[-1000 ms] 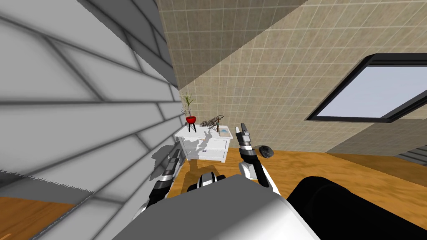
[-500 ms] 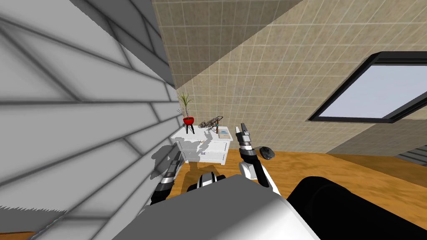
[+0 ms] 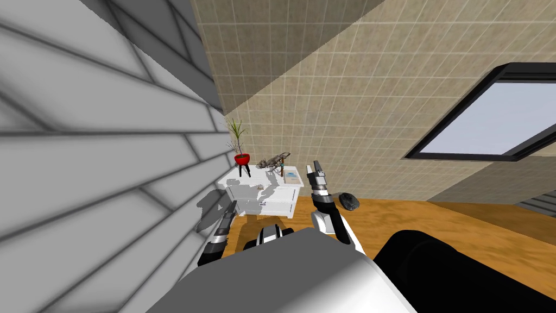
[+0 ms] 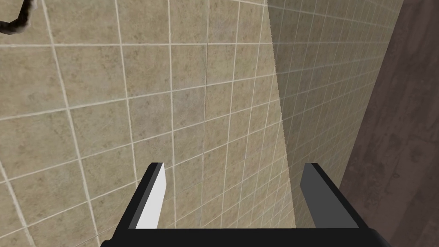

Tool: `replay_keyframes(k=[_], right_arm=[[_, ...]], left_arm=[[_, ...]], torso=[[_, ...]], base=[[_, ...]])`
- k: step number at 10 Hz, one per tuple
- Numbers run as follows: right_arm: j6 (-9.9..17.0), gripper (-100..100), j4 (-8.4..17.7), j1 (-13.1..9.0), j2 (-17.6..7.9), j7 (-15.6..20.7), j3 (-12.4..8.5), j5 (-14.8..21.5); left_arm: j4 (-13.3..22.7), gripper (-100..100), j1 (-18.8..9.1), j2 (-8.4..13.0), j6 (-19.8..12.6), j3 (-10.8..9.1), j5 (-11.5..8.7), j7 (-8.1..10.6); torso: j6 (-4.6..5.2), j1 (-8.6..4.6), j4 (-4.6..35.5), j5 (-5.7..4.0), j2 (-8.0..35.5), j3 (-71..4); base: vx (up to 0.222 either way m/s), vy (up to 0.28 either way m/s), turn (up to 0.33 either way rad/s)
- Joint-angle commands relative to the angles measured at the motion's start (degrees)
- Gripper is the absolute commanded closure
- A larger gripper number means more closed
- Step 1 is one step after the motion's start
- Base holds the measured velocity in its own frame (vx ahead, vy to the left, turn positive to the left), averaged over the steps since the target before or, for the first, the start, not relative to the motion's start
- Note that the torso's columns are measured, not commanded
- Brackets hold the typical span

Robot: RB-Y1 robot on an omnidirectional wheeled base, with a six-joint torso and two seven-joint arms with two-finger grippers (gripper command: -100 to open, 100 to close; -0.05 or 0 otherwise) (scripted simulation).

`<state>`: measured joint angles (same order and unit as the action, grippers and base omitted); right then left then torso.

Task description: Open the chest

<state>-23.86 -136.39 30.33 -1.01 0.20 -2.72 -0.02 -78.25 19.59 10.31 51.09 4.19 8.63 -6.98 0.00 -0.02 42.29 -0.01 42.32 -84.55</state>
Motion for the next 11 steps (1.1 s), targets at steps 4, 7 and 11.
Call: replay_keyframes(k=[4, 7, 11], right_arm=[[0.0, 0, 0.0, 0.0, 0.0, 0.0, 0.0, 0.0], [0.0, 0, 0.0, 0.0, 0.0, 0.0, 0.0, 0.0], [0.0, 0, 0.0, 0.0, 0.0, 0.0, 0.0, 0.0]], left_arm=[[8.9, -100, -1.8, -0.8, 4.7, 0.10, 0.9, -0.96], [13.3, -100, -2.8, -1.3, 7.4, 0.16, 1.4, -1.51], [19.2, -100, -3.7, -1.9, 9.9, 0.22, 1.9, -2.01]], torso=[[0.00, 0.06, 0.0, 0.01, 0.0, 0.0], [-0.01, 0.01, 0.0, 0.00, -0.1, 0.0], [0.00, 0.07, 0.0, 0.02, 0.0, 0.0]], base=[[0.074, -0.036, -0.013], [0.099, -0.045, -0.018], [0.064, -0.032, -0.011]])
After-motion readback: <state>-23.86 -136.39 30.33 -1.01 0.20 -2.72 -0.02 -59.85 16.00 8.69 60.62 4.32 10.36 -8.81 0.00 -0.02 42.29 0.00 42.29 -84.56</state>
